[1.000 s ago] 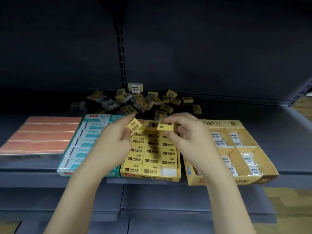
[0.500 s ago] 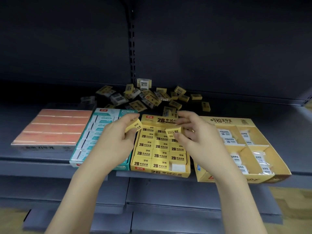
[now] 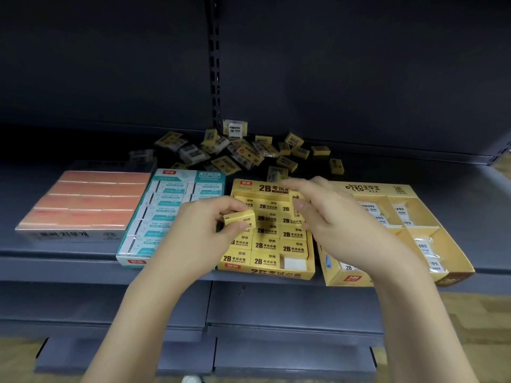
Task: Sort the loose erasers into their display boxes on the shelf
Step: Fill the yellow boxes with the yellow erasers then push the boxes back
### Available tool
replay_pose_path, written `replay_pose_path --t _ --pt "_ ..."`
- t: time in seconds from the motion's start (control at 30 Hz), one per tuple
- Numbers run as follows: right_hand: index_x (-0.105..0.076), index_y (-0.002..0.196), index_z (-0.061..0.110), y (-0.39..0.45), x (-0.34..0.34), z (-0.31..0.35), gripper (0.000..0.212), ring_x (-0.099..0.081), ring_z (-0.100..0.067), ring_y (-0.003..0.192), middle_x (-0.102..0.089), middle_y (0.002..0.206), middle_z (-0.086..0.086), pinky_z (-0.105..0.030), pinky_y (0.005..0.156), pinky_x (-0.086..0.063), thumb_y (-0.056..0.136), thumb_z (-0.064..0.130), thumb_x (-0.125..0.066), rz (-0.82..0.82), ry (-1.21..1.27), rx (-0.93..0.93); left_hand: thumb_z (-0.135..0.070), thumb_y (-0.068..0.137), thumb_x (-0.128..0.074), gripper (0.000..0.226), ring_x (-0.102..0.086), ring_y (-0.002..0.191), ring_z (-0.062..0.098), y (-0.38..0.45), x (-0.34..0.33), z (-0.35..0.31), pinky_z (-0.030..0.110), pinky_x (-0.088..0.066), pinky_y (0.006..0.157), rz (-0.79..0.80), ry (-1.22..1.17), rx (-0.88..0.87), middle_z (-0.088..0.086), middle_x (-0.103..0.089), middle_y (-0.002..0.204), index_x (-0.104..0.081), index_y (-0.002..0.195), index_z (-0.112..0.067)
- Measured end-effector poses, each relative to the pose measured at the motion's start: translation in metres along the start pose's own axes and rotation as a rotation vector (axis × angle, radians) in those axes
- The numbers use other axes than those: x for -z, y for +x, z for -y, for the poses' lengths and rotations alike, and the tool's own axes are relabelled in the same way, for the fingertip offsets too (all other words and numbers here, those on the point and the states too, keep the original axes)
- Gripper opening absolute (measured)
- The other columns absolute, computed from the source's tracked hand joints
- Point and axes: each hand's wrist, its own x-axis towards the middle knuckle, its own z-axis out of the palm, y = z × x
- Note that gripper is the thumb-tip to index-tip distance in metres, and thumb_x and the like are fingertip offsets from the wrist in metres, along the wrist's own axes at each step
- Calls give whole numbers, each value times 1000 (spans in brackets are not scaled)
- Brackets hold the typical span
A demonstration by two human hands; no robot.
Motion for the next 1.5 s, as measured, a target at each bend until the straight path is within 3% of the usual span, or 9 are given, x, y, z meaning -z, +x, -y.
replay_pose_path --t 0.1,0.17,0.3,0.4,0.6,0.83,1.17,1.33,1.5 --pt "-26 145 38 0 6 6 47 -47 -11 102 -40 110 7 -22 77 -38 102 22 -35 182 -119 11 -24 82 -69 20 -53 97 1 -1 1 4 15 -36 84 -2 52 3 -27 -57 89 -68 100 -34" --pt "-31 140 39 0 9 11 49 -52 -8 90 -52 99 12 -26 78 -44 96 25 -50 229 -128 8 -24 81 -70 21 -53 98 -2 -2 1 6 13 -36 85 13 69 -4 -33 -52 85 -69 102 -31" --pt "-54 96 32 5 11 16 22 -56 -5 89 -63 84 16 -27 88 -42 81 30 -71 296 -247 -59 -36 81 -67 19 -49 108 13 -5 -2 9 30 -34 99 64 165 -18 -15 -60 100 -63 97 -45" --pt "-60 80 34 9 12 18 13 -54 -5 94 -62 79 20 -26 91 -33 80 30 -72 358 -331 -73 -43 82 -64 18 -42 110 20 -5 -5 11 26 -22 92 76 235 -1 -6 -57 106 -58 96 -52" --pt "-72 93 33 17 4 21 12 -47 -9 107 -64 99 14 -33 99 -34 81 33 -71 442 -383 -94 -46 83 -60 20 -39 114 23 -1 -10 15 21 -13 78 49 293 -5 -7 -54 107 -61 103 -51" --pt "-69 86 28 17 1 19 10 -48 -10 93 -63 91 10 -29 86 -35 79 33 -73 390 -404 -128 -49 83 -60 19 -42 111 23 2 -12 20 23 -13 77 38 308 -40 -8 -56 104 -60 101 -51" --pt "-66 83 35 12 1 17 13 -49 -8 102 -65 90 16 -36 99 -25 86 23 -64 344 -522 -107 -48 85 -55 22 -42 113 23 4 -15 23 23 -11 75 10 334 -86 -6 -56 101 -58 107 -52" --pt "-57 73 33 10 -1 16 18 -48 -12 103 -63 90 14 -36 96 -24 86 24 -64 294 -590 -89 -48 85 -56 21 -41 114 24 6 -15 25 21 -10 74 12 336 -84 -7 -57 103 -58 106 -52" --pt "-61 84 32 6 7 14 10 -49 -14 102 -63 93 13 -36 92 -24 89 24 -57 231 -646 -105 -48 85 -57 22 -40 115 24 6 -16 27 22 -11 76 17 333 -83 -7 -57 106 -58 106 -52"
